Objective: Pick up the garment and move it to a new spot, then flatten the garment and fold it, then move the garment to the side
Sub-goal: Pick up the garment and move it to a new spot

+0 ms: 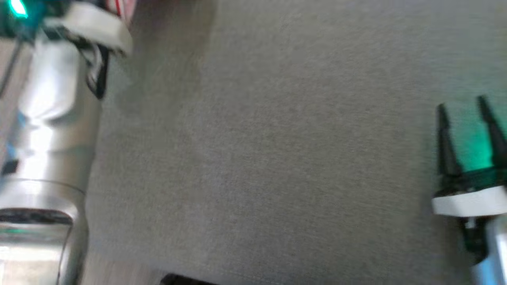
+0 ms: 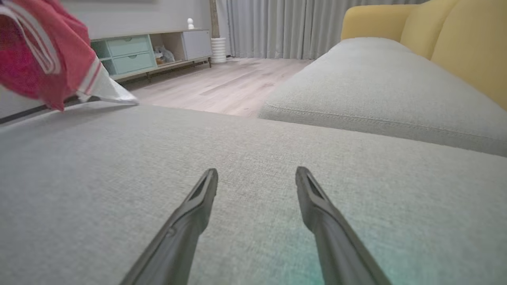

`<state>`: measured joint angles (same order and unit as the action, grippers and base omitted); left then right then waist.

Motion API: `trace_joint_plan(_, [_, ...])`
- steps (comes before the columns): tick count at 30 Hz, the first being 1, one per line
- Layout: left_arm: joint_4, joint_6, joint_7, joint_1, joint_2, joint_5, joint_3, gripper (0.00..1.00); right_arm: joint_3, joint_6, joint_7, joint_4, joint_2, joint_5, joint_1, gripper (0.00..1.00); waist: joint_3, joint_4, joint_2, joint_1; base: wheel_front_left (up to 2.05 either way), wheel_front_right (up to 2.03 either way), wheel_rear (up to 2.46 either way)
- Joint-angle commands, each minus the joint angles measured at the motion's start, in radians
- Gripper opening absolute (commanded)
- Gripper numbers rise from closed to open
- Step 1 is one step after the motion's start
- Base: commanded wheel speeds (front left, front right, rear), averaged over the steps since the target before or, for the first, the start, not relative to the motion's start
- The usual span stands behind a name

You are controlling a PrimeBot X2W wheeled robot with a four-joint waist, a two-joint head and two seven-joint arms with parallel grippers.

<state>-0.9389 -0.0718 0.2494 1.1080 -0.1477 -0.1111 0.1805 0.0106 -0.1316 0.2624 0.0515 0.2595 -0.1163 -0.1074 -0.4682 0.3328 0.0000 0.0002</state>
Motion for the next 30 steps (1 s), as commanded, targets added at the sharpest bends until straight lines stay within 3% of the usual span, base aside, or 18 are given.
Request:
trace_joint_plan(1, [0.067, -0.007, 0.01, 0.036, -0.061, 0.01, -0.005, 0.0, -0.026, 0.001, -0.001, -0.017, -0.014, -0.011, 0.017, 1.0, 0.094, -0.087, 0.0, -0.0002, 0.0, 0.0, 0.0])
trace_joint_plan(5, [0.2, -0.031, -0.005, 0.047, -0.073, 0.02, 0.034, 0.0, -0.044, 0.001, -0.001, 0.004, -0.078, -0.023, 0.018, 1.0, 0.173, -0.174, 0.0, -0.0002, 0.0, 0.0, 0.0])
trace_joint_plan(10, [0.397, -0.046, -0.097, 0.027, -0.067, 0.01, 0.087, 0.0, -0.063, 0.001, -0.001, 0.015, -0.134, -0.031, 0.036, 1.0, 0.242, -0.282, 0.0, -0.0002, 0.0, 0.0, 0.0])
trace_joint_plan(19, [0.659, -0.056, -0.242, -0.115, -0.039, -0.068, 0.196, 0.0, -0.064, 0.001, -0.001, -0.013, -0.171, -0.039, 0.035, 1.0, 0.235, -0.427, 0.0, -0.0002, 0.0, 0.0, 0.0])
trace_joint_plan(25, [0.646, -0.057, -0.19, -0.284, -0.013, -0.083, 0.303, 0.0, -0.087, 0.001, -0.001, -0.027, -0.189, -0.042, 0.007, 1.0, 0.161, -0.494, 0.0, -0.0002, 0.0, 0.0, 0.0])
trace_joint_plan(30, [0.47, -0.035, -0.07, -0.409, 0.011, -0.082, 0.338, 0.0, -0.125, 0.001, -0.001, -0.028, -0.2, -0.057, -0.024, 1.0, 0.096, -0.522, 0.0, -0.0002, 0.0, 0.0, 0.0])
